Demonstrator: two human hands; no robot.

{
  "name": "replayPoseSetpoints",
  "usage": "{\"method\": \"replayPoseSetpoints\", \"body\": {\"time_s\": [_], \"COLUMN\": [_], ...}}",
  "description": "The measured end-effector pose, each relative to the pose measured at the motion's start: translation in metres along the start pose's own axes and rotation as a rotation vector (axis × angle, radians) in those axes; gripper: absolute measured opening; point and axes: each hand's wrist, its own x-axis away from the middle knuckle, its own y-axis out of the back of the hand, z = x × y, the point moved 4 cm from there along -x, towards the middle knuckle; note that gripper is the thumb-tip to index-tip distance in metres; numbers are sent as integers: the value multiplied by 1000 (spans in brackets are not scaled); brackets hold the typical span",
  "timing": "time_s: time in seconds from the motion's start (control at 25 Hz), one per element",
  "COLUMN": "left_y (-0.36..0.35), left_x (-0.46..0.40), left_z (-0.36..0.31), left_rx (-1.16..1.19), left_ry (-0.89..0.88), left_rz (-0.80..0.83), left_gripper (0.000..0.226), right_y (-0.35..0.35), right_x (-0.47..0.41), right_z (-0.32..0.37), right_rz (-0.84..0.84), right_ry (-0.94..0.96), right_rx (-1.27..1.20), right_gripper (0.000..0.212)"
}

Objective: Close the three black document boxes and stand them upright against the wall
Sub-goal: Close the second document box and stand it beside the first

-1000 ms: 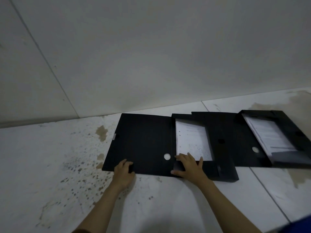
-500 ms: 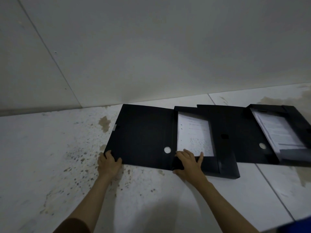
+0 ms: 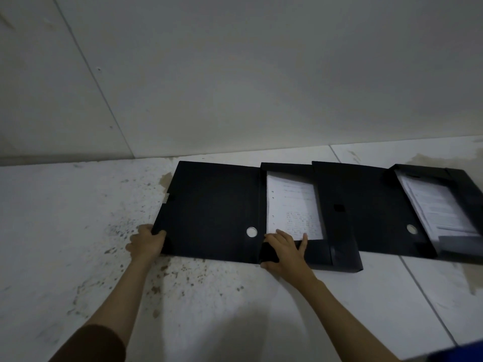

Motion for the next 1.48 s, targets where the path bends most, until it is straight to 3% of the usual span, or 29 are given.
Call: {"method": "replayPoseSetpoints", "body": {"time_s": [0.36,0.48,0.6,0.84,0.96,1.08,1.28,1.48], "left_y": [77,89,83,32,-2,-32,-72,-92], "left_x": [42,71,104,162,175,163,125,118], "left_z": [-29,-50,-73,-109,-114,-106,-73,-62], "left_rx": [644,741,731,375,220,130,-253,-591], "left_ry": [-311,-433,-593,-1026,-1147,-1073,-885,-882], "left_rz": [-308,-392,-345,-65,185,309,461,510], "left_gripper": [36,30,26,42,46,41,54,59], "right_y": [-23,-15,16,103,128,134,126,90], "right_x": [-13,-18,-22,-14,0,11,29,36], "right_z": [56,73,88,122,115,86,31,-20], "right_rz": [92,110,67,-49,-21,-63,-118,-179], "right_ry": [111,151,142,163,168,92,-77,-253], "right_rx": [-87,-336,-649,-1082,-1093,-1018,-911,-763], "right_gripper": [53,46,40,38,43,52,59,60]}}
